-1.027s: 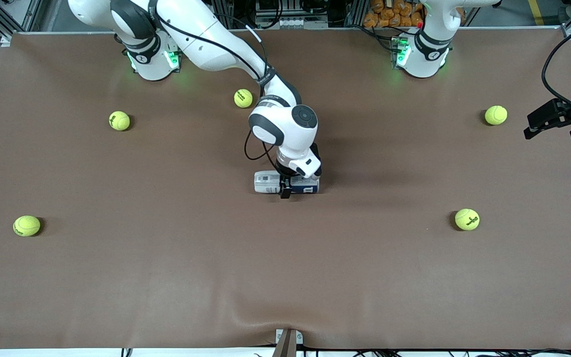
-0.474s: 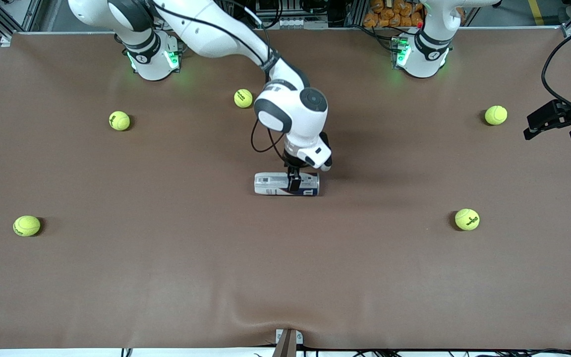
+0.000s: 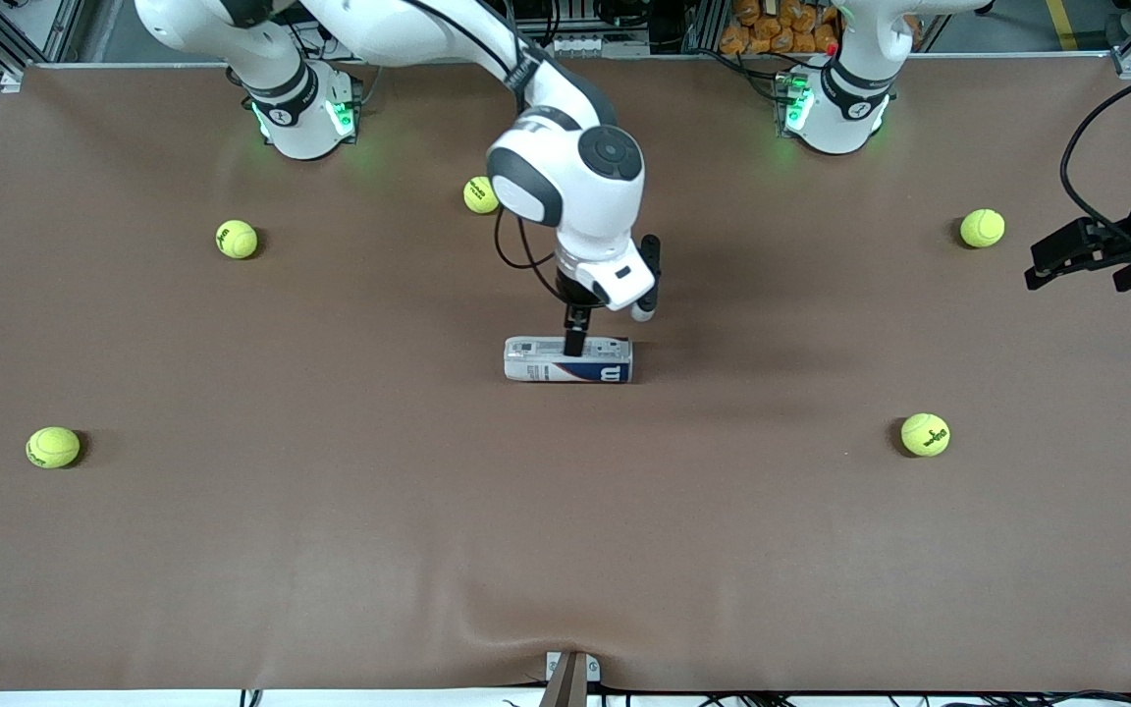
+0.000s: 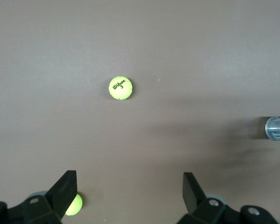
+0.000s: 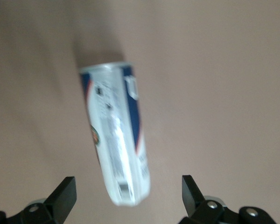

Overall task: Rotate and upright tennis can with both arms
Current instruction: 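Open the right gripper, release the can, and withdraw the right arm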

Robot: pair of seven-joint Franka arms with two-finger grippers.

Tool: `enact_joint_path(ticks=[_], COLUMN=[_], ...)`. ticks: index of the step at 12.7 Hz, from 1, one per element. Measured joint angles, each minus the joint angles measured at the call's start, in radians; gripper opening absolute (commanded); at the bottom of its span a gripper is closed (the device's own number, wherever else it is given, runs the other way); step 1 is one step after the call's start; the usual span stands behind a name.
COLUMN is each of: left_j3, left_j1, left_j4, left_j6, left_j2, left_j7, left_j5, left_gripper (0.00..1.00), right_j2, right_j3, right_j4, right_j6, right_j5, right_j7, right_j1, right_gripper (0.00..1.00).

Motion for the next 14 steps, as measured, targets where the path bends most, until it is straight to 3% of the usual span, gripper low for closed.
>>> enact_joint_path(ticks=[9, 14], left_j3=[-0.001, 0.000], left_j1=[0.000, 0.001], left_j4=[0.002, 0.003], left_j6=[0.002, 0.003], left_j2=[0.077, 0.084], left_j7=[0.000, 0.000], left_j5=[0.000, 0.000], left_gripper=[1.00, 1.00], right_j2=[-0.206, -0.339], right_j3=[-0.010, -0.012], right_j4=[0.000, -0.049], right_j6=[-0.224, -0.314], right_j5=[0.015, 0.128], right_j7=[0.392, 0.397], right_j1=[-0.289, -0.516], right_gripper=[1.00, 1.00])
